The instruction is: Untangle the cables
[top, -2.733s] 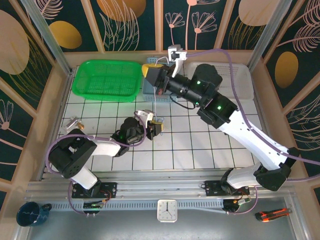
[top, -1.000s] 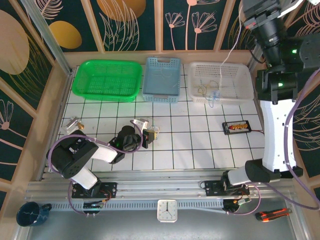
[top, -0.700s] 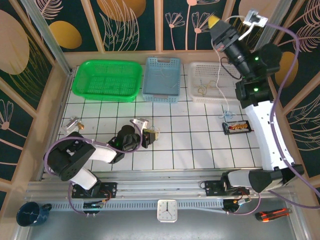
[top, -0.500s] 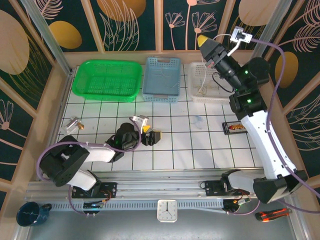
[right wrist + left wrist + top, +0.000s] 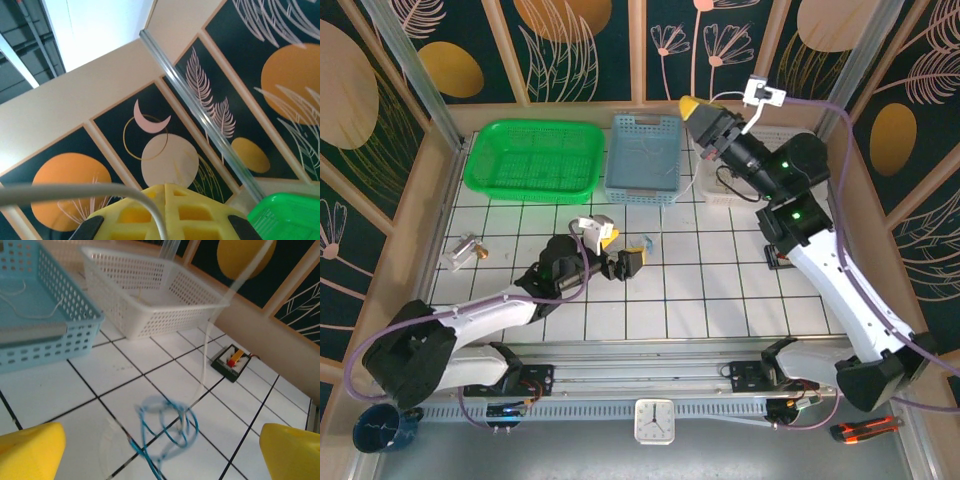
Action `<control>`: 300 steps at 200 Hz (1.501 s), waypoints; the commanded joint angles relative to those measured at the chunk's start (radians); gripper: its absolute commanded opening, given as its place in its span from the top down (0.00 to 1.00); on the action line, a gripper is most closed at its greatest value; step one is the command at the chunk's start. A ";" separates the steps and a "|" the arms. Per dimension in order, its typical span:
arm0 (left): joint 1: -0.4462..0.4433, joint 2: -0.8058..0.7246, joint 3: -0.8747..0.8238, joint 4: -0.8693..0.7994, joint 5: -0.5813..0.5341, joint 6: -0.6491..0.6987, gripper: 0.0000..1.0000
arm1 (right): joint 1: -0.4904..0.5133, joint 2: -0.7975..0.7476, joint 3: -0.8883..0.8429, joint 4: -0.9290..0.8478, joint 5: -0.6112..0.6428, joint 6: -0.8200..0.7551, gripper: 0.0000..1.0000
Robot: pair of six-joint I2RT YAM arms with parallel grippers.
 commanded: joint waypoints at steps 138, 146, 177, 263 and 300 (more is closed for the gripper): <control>-0.008 0.169 0.162 0.019 0.230 0.031 0.01 | 0.193 0.074 0.037 -0.016 0.061 -0.099 1.00; -0.008 0.181 0.169 0.020 0.210 0.039 0.01 | 0.204 0.078 0.043 -0.016 0.062 -0.099 1.00; -0.008 0.201 0.133 0.099 0.038 0.054 0.01 | 0.235 0.090 0.071 -0.019 0.065 -0.103 1.00; -0.008 0.257 0.099 0.154 0.043 0.026 0.18 | 0.269 0.081 0.111 -0.024 0.069 -0.113 1.00; -0.008 0.274 0.110 0.160 0.071 0.021 0.19 | 0.273 0.075 0.115 -0.027 0.073 -0.115 1.00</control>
